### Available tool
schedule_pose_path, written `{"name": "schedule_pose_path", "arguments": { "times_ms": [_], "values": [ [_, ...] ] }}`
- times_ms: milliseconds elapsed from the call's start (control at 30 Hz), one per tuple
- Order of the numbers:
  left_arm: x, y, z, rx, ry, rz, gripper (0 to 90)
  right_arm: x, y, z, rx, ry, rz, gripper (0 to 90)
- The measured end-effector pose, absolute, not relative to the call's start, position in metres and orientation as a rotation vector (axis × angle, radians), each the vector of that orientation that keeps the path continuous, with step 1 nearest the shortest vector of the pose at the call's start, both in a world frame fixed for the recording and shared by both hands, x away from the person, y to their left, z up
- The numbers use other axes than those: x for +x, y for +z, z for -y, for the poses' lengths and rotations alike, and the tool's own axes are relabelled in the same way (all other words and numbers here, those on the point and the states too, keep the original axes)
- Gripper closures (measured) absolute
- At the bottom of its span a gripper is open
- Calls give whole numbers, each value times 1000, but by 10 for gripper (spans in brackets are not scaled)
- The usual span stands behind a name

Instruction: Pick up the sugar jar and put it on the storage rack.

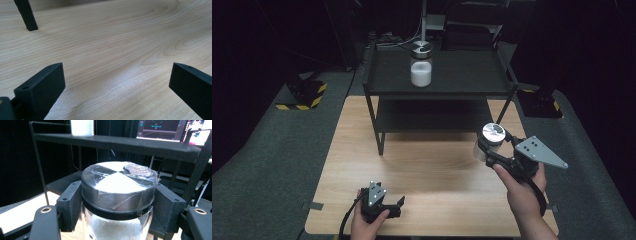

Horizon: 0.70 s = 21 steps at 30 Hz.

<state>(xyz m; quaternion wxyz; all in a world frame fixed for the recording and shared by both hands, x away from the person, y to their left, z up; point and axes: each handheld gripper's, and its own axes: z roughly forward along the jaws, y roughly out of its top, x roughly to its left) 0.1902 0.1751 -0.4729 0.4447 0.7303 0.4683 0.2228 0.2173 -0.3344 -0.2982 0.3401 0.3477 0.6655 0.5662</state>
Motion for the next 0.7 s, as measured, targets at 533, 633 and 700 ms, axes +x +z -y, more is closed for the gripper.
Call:
{"name": "schedule_pose_path", "arguments": {
  "times_ms": [533,633,700],
  "values": [
    [192,-473,-177,1811,541,-1161,7,233,-255,321,874,1487,-1659,315],
    [192,-473,-177,1809,536,-1162,7,238,-246,318,873,1490,-1646,315],
    [192,-473,-177,1807,534,-1167,7,240,-241,317,872,1489,-1638,315]
  ]
}}
